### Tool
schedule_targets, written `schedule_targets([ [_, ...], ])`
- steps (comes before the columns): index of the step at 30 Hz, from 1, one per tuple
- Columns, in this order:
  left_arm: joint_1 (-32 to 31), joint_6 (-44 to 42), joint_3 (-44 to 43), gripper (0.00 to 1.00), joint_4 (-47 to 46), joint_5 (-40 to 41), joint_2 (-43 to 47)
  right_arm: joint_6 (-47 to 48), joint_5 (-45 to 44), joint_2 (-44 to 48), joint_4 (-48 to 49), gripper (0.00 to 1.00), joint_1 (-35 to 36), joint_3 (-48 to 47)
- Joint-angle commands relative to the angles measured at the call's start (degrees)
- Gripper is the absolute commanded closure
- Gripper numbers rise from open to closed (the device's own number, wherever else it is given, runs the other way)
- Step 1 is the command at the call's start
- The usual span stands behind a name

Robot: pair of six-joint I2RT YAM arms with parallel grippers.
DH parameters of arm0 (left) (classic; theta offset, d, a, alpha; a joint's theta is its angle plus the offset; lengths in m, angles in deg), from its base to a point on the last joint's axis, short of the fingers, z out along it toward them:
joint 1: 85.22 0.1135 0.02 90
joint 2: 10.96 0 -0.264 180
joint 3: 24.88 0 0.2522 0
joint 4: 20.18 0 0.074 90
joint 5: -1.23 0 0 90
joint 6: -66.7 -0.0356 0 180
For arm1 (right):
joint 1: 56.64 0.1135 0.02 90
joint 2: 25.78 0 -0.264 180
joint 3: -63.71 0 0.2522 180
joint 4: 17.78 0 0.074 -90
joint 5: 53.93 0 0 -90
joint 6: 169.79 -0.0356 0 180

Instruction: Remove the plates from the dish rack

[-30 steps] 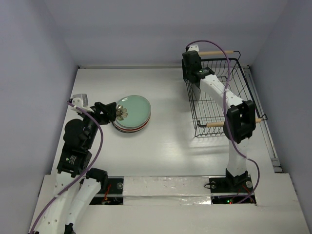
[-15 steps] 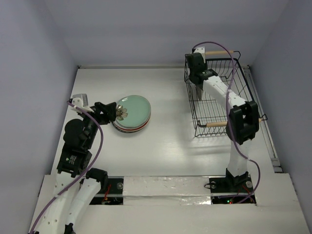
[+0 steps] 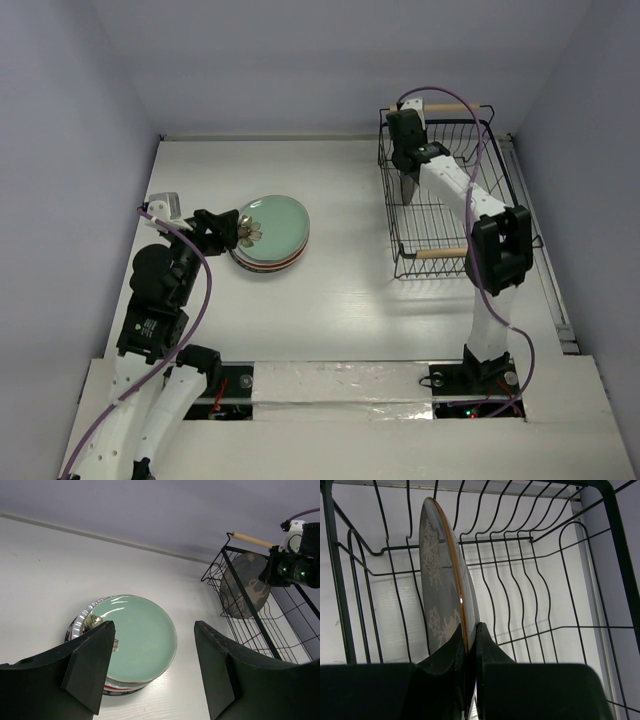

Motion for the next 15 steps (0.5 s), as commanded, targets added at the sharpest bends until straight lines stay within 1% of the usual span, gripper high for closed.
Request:
schedule_targets([
  [1, 0.26, 0.14, 0.86, 0.39, -2.79, -0.55, 0.71, 2.21, -2.02, 5.16, 2.21, 1.00, -0.29, -3.05],
  [7, 0.26, 0.23, 0.86, 0.39, -2.79, -0.64, 0.80, 2.83, -2.37, 9.28, 2.03, 1.00, -0.29, -4.37],
  [12, 0.26, 0.23, 0.86, 0.39, -2.88, -0.55, 0.71, 1.86, -1.24, 13.42, 2.29, 1.00, -0.29, -3.94],
  [15, 0.26, 0.14, 0.86, 0.39, -2.88, -0.55, 0.62, 0.37, -2.02, 16.32, 1.94, 1.00, -0.29, -3.41],
])
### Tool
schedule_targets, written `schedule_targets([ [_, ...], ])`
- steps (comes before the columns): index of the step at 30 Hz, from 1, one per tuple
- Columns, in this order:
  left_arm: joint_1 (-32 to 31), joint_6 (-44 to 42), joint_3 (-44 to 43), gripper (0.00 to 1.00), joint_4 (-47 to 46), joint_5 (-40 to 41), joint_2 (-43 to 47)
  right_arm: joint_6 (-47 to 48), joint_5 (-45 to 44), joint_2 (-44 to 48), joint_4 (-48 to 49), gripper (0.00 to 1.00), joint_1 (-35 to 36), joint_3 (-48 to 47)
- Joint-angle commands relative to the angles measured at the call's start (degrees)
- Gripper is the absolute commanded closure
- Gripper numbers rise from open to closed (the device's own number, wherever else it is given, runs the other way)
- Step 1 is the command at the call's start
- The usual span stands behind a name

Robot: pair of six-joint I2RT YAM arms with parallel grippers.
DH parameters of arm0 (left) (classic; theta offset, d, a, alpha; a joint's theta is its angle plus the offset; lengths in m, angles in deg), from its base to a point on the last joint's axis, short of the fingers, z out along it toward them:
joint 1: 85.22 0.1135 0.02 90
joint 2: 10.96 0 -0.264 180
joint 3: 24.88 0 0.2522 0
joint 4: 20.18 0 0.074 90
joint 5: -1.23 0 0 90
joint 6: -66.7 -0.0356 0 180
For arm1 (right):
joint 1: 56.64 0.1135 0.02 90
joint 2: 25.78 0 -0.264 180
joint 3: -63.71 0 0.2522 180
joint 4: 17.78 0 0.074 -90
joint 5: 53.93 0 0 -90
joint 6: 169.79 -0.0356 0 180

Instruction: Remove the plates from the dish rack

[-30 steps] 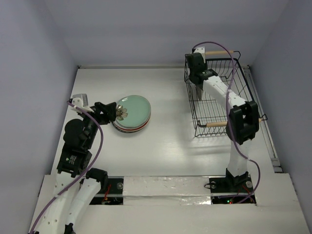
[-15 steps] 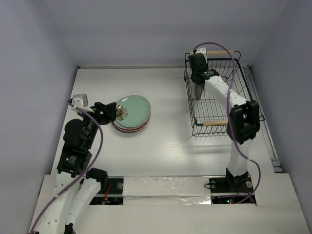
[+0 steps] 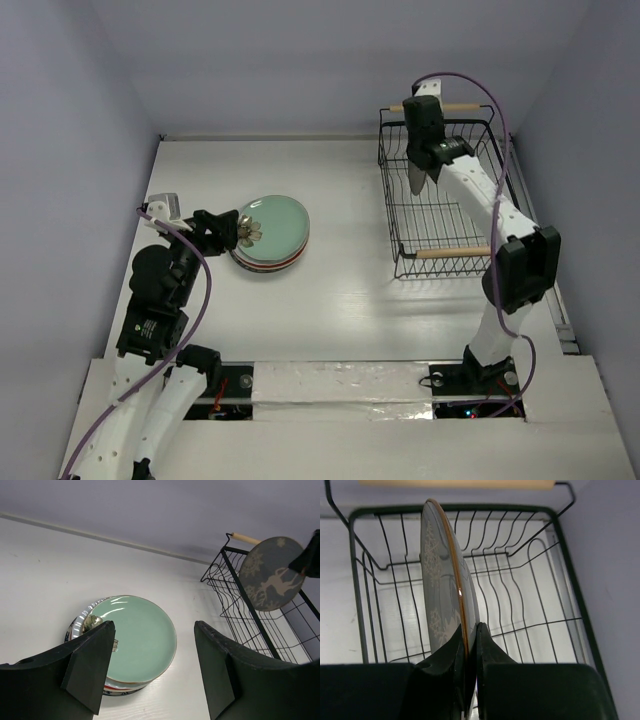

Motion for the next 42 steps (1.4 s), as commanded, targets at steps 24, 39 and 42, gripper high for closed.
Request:
schedule_targets([
  [24, 1.84, -0.06, 0.60, 0.38, -2.39, 0.68, -0.58, -37.06, 55.30, 9.31, 37.70, 1.00, 13.26, 15.77],
  [39, 1.84, 0.03, 0.77, 0.38, -2.66, -0.20, -0.41, -52.18, 55.31, -2.12, 51.08, 1.00, 15.64, 23.94],
  [42, 1.84, 0.03, 0.77, 0.38, -2.66, -0.29, -0.41, -53.24, 55.83, -3.61, 51.78, 0.98, 16.16, 24.65],
])
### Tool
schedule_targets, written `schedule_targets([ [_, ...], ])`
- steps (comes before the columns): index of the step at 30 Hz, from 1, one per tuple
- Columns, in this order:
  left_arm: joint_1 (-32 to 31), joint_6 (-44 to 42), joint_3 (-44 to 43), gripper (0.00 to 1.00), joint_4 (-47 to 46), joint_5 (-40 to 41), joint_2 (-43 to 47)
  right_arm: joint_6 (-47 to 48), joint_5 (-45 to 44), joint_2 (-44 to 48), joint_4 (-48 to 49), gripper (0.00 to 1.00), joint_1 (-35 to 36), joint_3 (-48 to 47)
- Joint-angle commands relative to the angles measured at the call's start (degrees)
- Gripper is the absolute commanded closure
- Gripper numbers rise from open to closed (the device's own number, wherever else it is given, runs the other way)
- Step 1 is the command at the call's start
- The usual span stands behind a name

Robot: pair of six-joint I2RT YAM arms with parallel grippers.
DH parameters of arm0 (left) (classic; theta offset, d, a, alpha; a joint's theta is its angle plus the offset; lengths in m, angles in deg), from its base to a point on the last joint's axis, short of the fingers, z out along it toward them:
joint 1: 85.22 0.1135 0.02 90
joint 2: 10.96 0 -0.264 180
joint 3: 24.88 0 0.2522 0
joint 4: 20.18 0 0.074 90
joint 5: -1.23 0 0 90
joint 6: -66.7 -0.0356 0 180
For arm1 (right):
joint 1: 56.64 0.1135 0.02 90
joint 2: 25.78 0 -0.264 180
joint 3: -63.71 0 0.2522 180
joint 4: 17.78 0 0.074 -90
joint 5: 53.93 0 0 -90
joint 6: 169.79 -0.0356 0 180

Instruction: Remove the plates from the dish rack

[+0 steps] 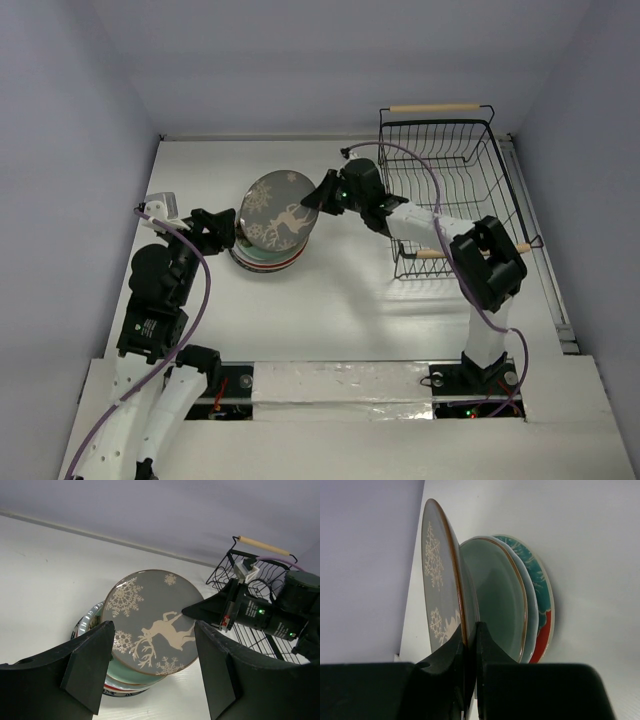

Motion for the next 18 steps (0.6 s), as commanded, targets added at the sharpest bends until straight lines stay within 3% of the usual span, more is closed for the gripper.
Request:
schedule_targets([
  [1, 0.31, -0.06, 0.75, 0.38, -2.68, -0.46, -0.21, -4.94, 2.72, -0.21, 12.20, 0.98, 1.08, -0.48],
  [7, 0.31, 0.03, 0.75, 0.38, -2.68, -0.46, -0.12, -5.64, 3.08, -1.97, 12.64, 0.96, 2.75, -0.83],
  [10, 0.31, 0.03, 0.75, 0.38, -2.59, -0.46, -0.12, -5.47, 2.90, -2.32, 12.20, 0.91, 2.75, -0.75],
  [13, 0.31, 0.03, 0.75, 0.38, -2.59, -0.55, -0.04, -4.94, 2.38, -2.32, 11.59, 0.74, 2.75, -0.31],
  [16, 0.31, 0.03, 0.75, 0.38, -2.68, -0.55, -0.04, -2.58, 0.62, -1.45, 8.08, 0.46, 3.28, -0.05],
  [18, 0.31, 0.03, 0.75, 0.38, -2.68, -0.55, -0.04, -0.11, -1.66, -0.22, 5.18, 0.35, 3.28, 0.30],
])
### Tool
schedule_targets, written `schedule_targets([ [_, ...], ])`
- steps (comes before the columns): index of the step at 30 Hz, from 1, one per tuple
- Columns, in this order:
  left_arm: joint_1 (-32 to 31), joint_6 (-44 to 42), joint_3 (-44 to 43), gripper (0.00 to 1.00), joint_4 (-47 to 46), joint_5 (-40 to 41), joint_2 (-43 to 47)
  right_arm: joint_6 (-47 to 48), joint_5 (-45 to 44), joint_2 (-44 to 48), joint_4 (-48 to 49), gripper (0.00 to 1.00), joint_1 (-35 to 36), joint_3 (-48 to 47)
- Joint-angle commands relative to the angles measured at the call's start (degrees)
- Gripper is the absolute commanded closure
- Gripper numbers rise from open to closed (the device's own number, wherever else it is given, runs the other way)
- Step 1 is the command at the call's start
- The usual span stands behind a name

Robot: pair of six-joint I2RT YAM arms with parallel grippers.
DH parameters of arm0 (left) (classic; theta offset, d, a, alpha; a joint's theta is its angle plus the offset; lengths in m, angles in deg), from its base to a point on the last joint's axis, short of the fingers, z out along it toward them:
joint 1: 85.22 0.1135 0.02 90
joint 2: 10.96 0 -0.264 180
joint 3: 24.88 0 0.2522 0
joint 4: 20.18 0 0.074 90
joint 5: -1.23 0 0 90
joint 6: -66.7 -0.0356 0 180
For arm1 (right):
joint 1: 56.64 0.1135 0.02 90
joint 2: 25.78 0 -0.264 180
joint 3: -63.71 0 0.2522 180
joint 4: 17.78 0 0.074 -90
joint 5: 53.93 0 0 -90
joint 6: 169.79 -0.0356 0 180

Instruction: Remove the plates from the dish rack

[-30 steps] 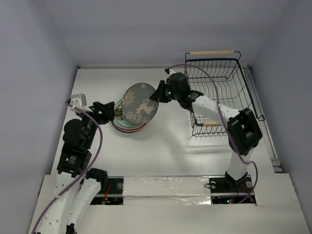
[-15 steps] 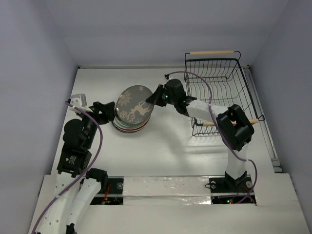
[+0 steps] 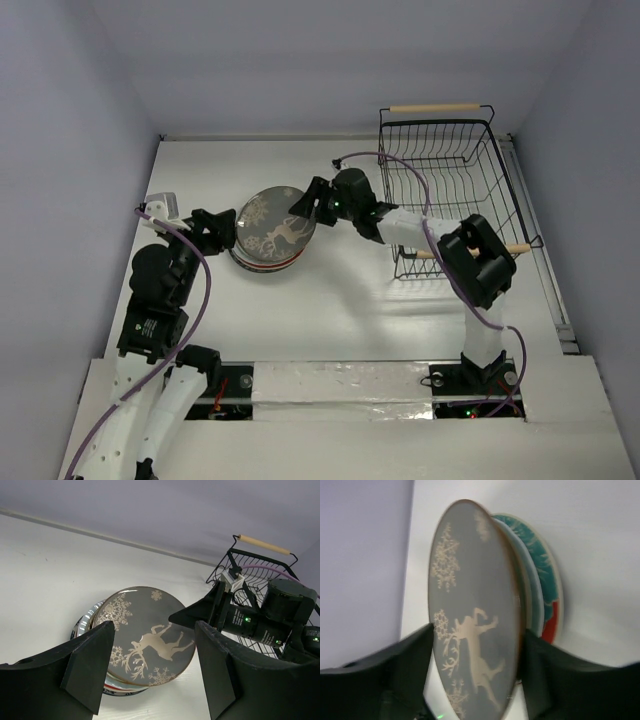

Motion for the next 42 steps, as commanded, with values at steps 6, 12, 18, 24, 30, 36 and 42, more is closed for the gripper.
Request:
schedule_targets([
  [6, 0.31, 0.03, 0.67, 0.38, -2.77, -0.64, 0.05, 7.86, -6.72, 7.12, -2.02, 0.09, 1.07, 1.54],
  [12, 0.31, 0.03, 0.58, 0.36, -2.68, -0.29, -0.12, 13.58, -14.10, 11.95, -7.73, 0.00, 1.07, 2.07],
  [18, 0.84, 0.03, 0.58, 0.31, -2.77, -0.81, -0.21, 17.45, -20.17, 17.49, -11.60, 0.00, 1.07, 2.77],
  [24, 1.37, -0.15, 0.49, 0.27, -2.85, -1.25, -0.56, 20.97, -24.99, 24.07, -13.71, 0.04, 1.07, 4.26],
  [30, 1.37, -0.50, 0.67, 0.20, -3.55, -1.78, 0.05, 23.25, -28.87, 33.04, -15.47, 0.49, 1.07, 7.42],
  [36, 1.37, -0.23, 0.67, 0.15, -3.73, -1.52, 0.32, 27.11, -34.23, 49.73, -14.42, 1.00, 1.07, 13.31],
  [42, 1.37, 0.64, -0.83, 0.15, -3.38, -1.34, 0.58, 31.34, -38.97, 68.34, -11.17, 0.60, 1.07, 19.72],
])
